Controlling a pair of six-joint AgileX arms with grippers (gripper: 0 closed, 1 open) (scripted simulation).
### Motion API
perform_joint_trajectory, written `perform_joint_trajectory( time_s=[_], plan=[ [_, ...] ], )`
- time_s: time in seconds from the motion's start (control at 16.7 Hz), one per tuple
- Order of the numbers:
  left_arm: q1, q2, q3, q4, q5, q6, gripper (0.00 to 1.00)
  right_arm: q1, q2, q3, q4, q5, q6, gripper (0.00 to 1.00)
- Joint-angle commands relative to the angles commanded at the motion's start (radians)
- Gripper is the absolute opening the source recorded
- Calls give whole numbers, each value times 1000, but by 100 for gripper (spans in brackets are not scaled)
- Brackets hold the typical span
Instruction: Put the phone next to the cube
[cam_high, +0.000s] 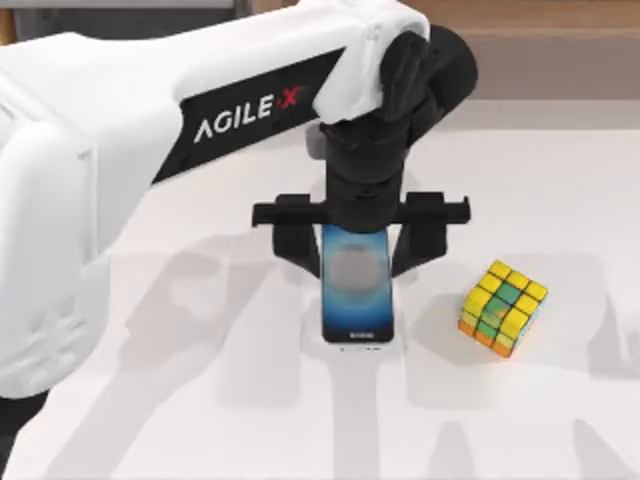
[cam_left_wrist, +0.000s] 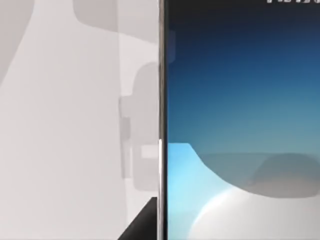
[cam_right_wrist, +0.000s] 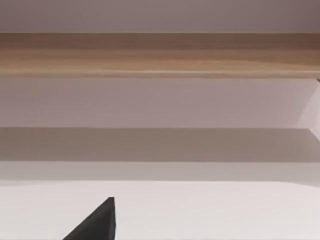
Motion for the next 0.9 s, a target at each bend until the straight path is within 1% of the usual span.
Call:
perform_joint_trajectory(
  time_s=[0.3,0.72,0.9],
  plan=[
    [0,-6,-13,22,23,-11,0,0,0,0,0,0,0,100],
    [-4,-7,-58,74,114,-22,0,0,0,0,0,0,0,100],
    [-5,-6,-81,102,135,-21,0,0,0,0,0,0,0,100]
  ],
)
